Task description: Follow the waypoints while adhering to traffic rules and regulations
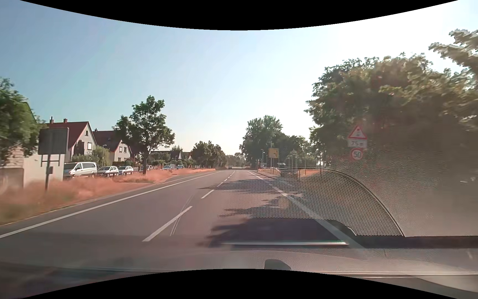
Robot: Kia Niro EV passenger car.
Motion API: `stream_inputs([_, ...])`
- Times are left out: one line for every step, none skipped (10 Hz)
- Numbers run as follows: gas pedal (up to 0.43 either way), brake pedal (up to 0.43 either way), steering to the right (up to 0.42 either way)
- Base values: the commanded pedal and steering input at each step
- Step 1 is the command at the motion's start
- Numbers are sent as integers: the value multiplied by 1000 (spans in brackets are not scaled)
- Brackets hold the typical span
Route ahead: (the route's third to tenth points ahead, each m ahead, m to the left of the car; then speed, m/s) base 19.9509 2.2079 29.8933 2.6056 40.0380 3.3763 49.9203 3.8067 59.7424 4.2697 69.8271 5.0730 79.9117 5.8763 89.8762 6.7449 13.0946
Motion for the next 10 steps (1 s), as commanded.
stream_inputs([28, 0, -8])
stream_inputs([28, 0, -8])
stream_inputs([28, 0, -8])
stream_inputs([28, 0, -8])
stream_inputs([28, 0, -8])
stream_inputs([28, 0, -8])
stream_inputs([28, 0, -8])
stream_inputs([28, 0, -10])
stream_inputs([28, 0, -12])
stream_inputs([28, 0, -14])
